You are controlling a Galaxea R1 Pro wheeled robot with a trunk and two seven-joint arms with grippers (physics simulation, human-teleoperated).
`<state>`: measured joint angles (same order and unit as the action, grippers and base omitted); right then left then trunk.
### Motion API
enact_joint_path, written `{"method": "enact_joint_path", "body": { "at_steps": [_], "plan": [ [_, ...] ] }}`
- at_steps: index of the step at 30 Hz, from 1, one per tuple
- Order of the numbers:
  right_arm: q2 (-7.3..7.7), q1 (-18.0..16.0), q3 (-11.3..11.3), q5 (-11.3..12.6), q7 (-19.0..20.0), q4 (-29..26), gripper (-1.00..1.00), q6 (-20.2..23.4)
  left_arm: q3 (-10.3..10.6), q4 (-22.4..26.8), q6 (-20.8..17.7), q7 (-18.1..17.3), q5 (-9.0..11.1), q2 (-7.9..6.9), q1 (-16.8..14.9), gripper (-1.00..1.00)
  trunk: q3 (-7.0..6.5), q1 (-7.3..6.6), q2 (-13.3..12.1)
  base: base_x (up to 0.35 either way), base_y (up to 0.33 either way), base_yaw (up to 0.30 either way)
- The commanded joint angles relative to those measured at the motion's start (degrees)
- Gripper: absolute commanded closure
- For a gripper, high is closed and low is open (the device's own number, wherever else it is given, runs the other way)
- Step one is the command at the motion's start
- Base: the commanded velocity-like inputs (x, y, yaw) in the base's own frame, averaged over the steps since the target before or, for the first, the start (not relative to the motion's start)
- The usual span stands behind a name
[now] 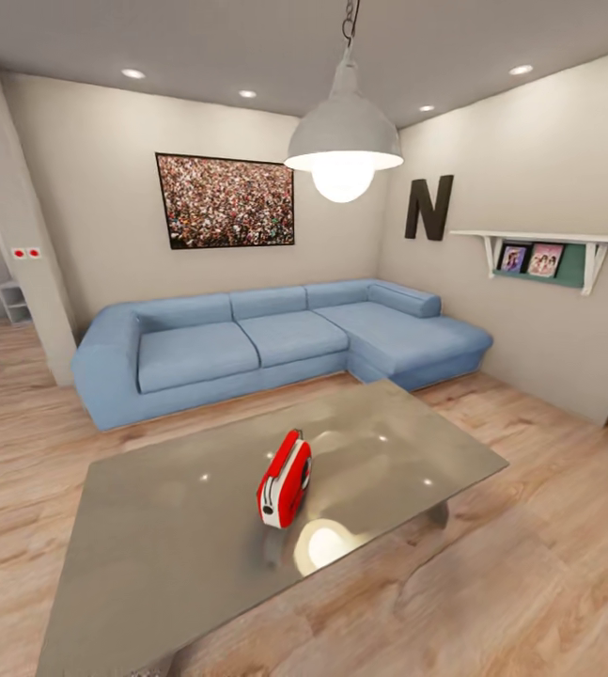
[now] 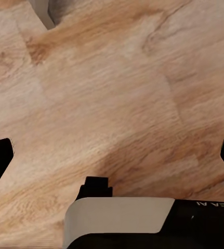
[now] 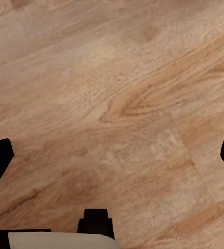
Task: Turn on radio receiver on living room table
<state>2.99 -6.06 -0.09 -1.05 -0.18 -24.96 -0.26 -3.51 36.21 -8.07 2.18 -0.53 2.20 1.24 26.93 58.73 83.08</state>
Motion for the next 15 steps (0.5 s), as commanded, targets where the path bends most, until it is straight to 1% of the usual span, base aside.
{"method": "enact_joint_path", "body": {
  "at_steps": [1, 7, 15],
  "plan": [
    [0.00, 0.01, 0.00, 0.00, 0.00, -0.01, -1.00, 0.00, 0.00, 0.00, 0.01, 0.01, 0.00, 0.00, 0.00, -1.00, 0.00, 0.00, 0.00, 0.077, -0.076, 0.285],
    [0.02, 0.00, 0.00, 0.00, 0.00, 0.00, -1.00, 0.00, 0.00, -0.02, 0.03, 0.01, 0.00, 0.04, 0.02, -1.00, 0.00, 0.00, 0.00, 0.182, -0.174, 0.285],
    [0.00, 0.00, 0.00, 0.00, 0.00, 0.00, -1.00, 0.00, -0.04, 0.00, 0.07, 0.06, 0.00, 0.00, 0.02, -1.00, 0.00, 0.00, 0.00, 0.276, -0.177, 0.285]
  ]
}}
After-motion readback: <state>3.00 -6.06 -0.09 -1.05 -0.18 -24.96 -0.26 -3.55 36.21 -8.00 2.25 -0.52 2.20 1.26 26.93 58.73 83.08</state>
